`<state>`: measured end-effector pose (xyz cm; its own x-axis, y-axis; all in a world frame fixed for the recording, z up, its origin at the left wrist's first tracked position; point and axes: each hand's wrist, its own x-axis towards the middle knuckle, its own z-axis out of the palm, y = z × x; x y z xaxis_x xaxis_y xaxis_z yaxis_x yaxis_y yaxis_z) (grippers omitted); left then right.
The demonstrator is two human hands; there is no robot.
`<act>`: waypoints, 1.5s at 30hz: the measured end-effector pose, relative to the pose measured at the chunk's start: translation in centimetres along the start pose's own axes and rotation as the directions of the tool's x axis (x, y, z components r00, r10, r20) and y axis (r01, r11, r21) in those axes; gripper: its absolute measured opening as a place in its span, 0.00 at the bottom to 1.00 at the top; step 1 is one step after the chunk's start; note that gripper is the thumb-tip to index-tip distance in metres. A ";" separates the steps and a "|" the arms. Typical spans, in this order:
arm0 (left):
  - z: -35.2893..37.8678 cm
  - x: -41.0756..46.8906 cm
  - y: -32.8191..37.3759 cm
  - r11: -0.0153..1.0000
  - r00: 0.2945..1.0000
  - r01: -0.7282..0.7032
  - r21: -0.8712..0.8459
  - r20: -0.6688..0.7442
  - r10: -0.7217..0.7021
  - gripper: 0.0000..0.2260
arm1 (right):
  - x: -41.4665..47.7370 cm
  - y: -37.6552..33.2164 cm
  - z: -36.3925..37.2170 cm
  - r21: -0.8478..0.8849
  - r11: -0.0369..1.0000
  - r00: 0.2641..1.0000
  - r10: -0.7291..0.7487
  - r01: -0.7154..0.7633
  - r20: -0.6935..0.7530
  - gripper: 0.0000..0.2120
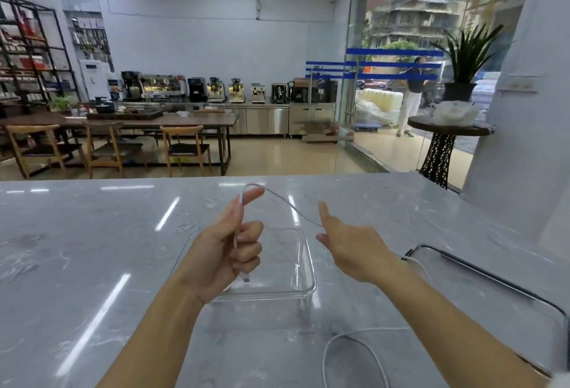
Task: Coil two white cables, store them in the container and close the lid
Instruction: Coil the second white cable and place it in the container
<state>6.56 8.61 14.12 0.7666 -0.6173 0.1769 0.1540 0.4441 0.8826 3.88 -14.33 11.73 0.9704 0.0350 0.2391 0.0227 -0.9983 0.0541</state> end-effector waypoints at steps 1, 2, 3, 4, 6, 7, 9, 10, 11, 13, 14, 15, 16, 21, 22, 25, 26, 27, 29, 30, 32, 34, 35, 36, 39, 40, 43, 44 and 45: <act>-0.2 0.2 0.3 1.000 0.995 -0.029 -0.009 -0.092 0.028 0.15 | -0.1 -0.5 0.2 -0.080 0.995 0.999 -0.053 0.054 0.011 0.28; -0.5 0.3 0.6 0.998 0.985 -0.062 -0.017 -0.160 0.058 0.12 | -0.4 -0.9 0.4 -0.118 0.988 0.995 -0.097 0.098 0.022 0.28; -0.8 0.5 0.8 0.996 0.975 -0.088 -0.015 -0.208 0.083 0.11 | -0.7 -1.4 0.6 -0.120 0.984 0.991 -0.128 0.130 0.028 0.26; -1.1 0.5 1.1 0.995 0.965 -0.102 0.006 -0.241 0.101 0.12 | -1.1 -1.9 0.6 -0.095 0.982 0.986 -0.163 0.165 0.029 0.22; -1.4 0.4 1.3 0.989 0.950 -0.099 0.108 -0.285 0.126 0.14 | -1.5 -3.0 0.1 -0.097 0.955 0.960 -0.276 0.280 0.051 0.11; -1.4 0.4 1.3 0.982 0.947 -0.086 0.170 -0.292 0.134 0.15 | -1.6 -3.3 0.0 -0.134 0.923 0.933 -0.359 0.361 0.034 0.07; -1.1 0.3 0.9 0.962 0.947 -0.066 0.266 -0.288 0.144 0.15 | -1.7 -4.0 -0.2 -0.236 0.833 0.852 -0.522 0.501 -0.036 0.07; -1.0 0.4 0.6 0.947 0.946 -0.054 0.315 -0.288 0.150 0.15 | -1.9 -4.5 -0.5 -0.240 0.804 0.815 -0.574 0.544 -0.077 0.08; -0.9 0.5 0.3 0.929 0.946 -0.039 0.369 -0.284 0.153 0.15 | -2.0 -4.9 -0.9 -0.203 0.782 0.775 -0.618 0.590 -0.129 0.06; -0.9 0.5 -0.3 0.893 0.962 0.004 0.450 -0.247 0.120 0.15 | -2.1 -5.9 -2.0 -0.072 0.751 0.717 -0.651 0.657 -0.251 0.07; -0.8 0.4 -0.5 0.880 0.972 0.026 0.474 -0.217 0.089 0.15 | -2.2 -6.4 -2.8 -0.002 0.737 0.693 -0.637 0.676 -0.336 0.09; -0.6 0.3 -0.7 0.866 0.980 0.042 0.498 -0.187 0.060 0.16 | -1.9 -6.8 -3.4 0.069 0.711 0.665 -0.612 0.700 -0.428 0.08; -0.3 0.2 -0.8 0.846 0.986 0.053 0.530 -0.161 0.039 0.17 | -1.6 -7.1 -3.9 0.128 0.679 0.636 -0.582 0.723 -0.507 0.05; 0.8 -0.5 -1.3 0.922 0.997 0.067 0.380 0.010 -0.077 0.16 | -0.3 -7.3 -4.9 0.434 0.727 0.798 -0.260 0.532 -0.543 0.11; 0.6 -0.5 -1.3 0.963 0.995 0.074 0.260 0.049 -0.090 0.16 | -0.2 -7.2 -5.0 0.570 0.688 0.857 -0.151 0.449 -0.493 0.12; -0.3 -0.4 -0.8 0.977 0.998 0.069 0.200 -0.013 -0.068 0.18 | 0.1 -6.1 -5.0 0.886 0.398 0.963 0.023 0.237 -0.268 0.07; -0.4 -0.4 -0.7 0.967 0.997 0.062 0.248 -0.068 -0.046 0.18 | 0.0 -5.7 -4.9 0.932 0.316 0.982 0.013 0.177 -0.191 0.07; -0.5 -0.4 -0.6 0.952 0.992 0.051 0.301 -0.127 -0.013 0.17 | -0.1 -5.3 -4.8 0.959 0.253 0.992 -0.020 0.126 -0.125 0.08; -0.3 -0.3 -0.5 0.925 0.963 0.016 0.380 -0.254 0.087 0.17 | -0.3 -4.8 -4.7 0.972 0.232 0.994 -0.109 0.039 -0.014 0.14; -0.1 -0.2 -0.4 0.917 0.937 -0.007 0.399 -0.318 0.146 0.16 | -0.3 -4.7 -4.6 0.967 0.254 0.988 -0.150 -0.003 0.043 0.17; 0.0 0.2 -0.5 0.895 0.875 -0.056 0.442 -0.410 0.257 0.15 | -0.3 -5.1 -4.5 0.957 0.279 0.966 -0.213 -0.084 0.147 0.21; -0.1 0.8 -0.7 0.804 0.795 -0.079 0.589 -0.449 0.407 0.15 | -0.3 -5.9 -4.2 0.961 0.217 0.933 -0.276 -0.173 0.231 0.19; -0.2 1.1 -0.8 0.725 0.743 -0.076 0.685 -0.446 0.499 0.14 | -0.4 -6.4 -4.0 0.966 0.124 0.913 -0.318 -0.226 0.254 0.17; -0.4 1.3 -0.9 0.645 0.687 -0.070 0.761 -0.432 0.584 0.13 | -0.5 -6.9 -3.9 0.963 0.023 0.899 -0.354 -0.268 0.258 0.14; -0.9 1.9 -0.9 0.545 0.591 -0.040 0.837 -0.420 0.689 0.13 | -0.1 -7.6 -3.9 0.973 -0.026 0.951 -0.219 -0.230 0.219 0.04; -1.2 2.1 -1.0 0.542 0.606 -0.029 0.840 -0.416 0.678 0.13 | 0.2 -7.5 -3.9 0.979 0.032 0.973 -0.108 -0.200 0.202 0.04; -1.7 2.4 -1.3 0.625 0.802 -0.050 0.779 -0.342 0.490 0.15 | 1.0 -7.0 -4.2 0.982 0.157 0.989 0.120 -0.104 0.085 0.06; -1.7 2.4 -1.4 0.668 0.870 -0.052 0.743 -0.295 0.395 0.16 | 1.2 -6.9 -4.4 0.983 0.174 0.989 0.143 -0.055 0.030 0.06; -1.5 2.2 -1.6 0.704 0.919 -0.050 0.709 -0.243 0.310 0.16 | 1.3 -6.8 -4.5 0.982 0.190 0.988 0.152 -0.006 -0.024 0.06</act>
<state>8.97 7.47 12.44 0.9040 -0.2713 0.3305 -0.3718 -0.1172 0.9209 3.91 -7.28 15.99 0.9565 -0.1165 0.2675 0.2349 -0.2360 -0.9429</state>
